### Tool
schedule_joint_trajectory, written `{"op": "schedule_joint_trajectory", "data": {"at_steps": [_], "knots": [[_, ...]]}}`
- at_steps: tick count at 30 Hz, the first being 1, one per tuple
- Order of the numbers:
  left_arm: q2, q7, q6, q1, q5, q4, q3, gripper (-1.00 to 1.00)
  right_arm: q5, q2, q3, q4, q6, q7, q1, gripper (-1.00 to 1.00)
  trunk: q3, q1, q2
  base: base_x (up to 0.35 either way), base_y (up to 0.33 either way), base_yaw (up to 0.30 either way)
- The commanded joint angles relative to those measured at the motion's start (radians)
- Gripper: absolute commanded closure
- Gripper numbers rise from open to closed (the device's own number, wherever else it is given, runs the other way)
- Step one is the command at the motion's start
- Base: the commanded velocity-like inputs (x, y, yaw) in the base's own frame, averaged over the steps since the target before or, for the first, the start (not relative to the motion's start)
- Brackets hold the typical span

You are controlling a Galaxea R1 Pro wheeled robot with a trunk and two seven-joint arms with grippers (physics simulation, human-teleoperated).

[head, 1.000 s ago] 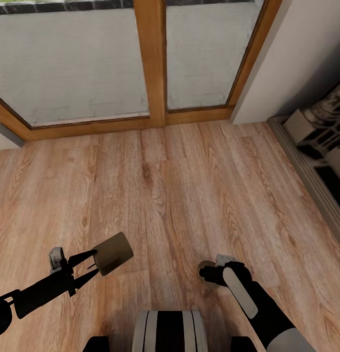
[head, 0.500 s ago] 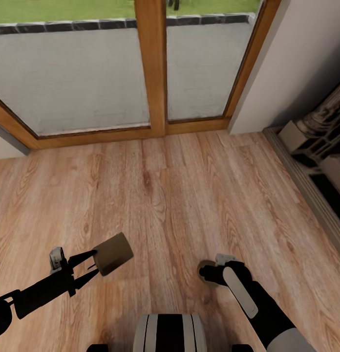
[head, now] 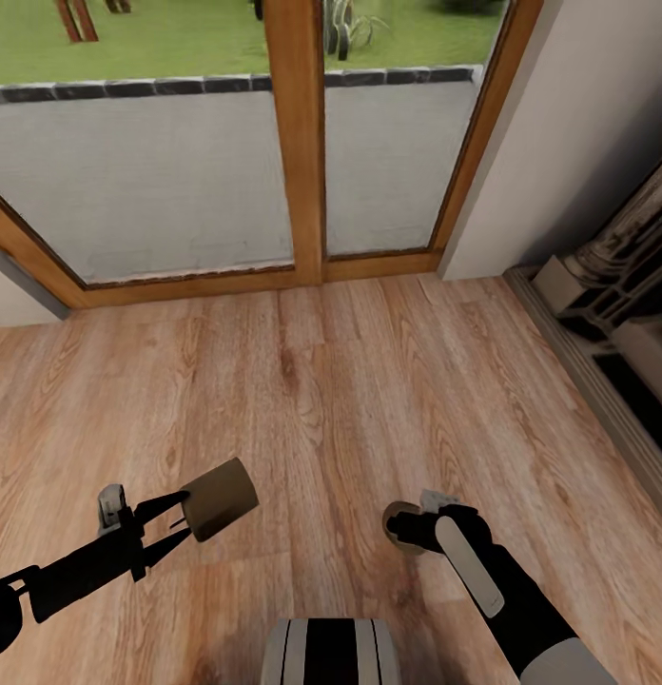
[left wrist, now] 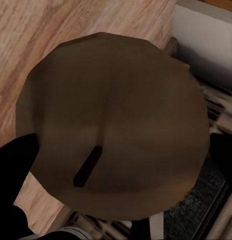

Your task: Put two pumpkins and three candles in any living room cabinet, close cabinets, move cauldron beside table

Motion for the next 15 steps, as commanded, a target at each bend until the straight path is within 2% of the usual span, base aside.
{"op": "schedule_joint_trajectory", "data": {"at_steps": [1, 3, 4, 15], "knots": [[0.000, 0.010, 0.003, 0.000, 0.003, -0.001, 0.001, 1.00, -0.012, -0.001, 0.002, -0.006, 0.002, -0.011, 0.000, 1.00, 0.003, -0.001, 0.000, 0.000, 0.000, 0.000], [-0.001, 0.010, 0.003, 0.000, -0.036, -0.001, 0.002, 1.00, -0.014, -0.002, 0.000, -0.040, 0.006, -0.011, 0.000, 1.00, 0.011, -0.001, 0.000, 0.000, 0.000, 0.000], [-0.001, 0.010, 0.003, 0.000, -0.044, -0.001, 0.002, 1.00, -0.014, -0.002, 0.000, -0.048, 0.008, -0.012, 0.000, 1.00, 0.015, -0.002, 0.001, 0.000, 0.000, 0.000], [-0.002, 0.012, 0.000, -0.001, -0.069, -0.001, 0.002, 1.00, -0.016, -0.005, -0.001, -0.061, 0.012, -0.012, 0.000, 1.00, 0.057, -0.007, 0.003, 0.000, 0.000, 0.000]]}}
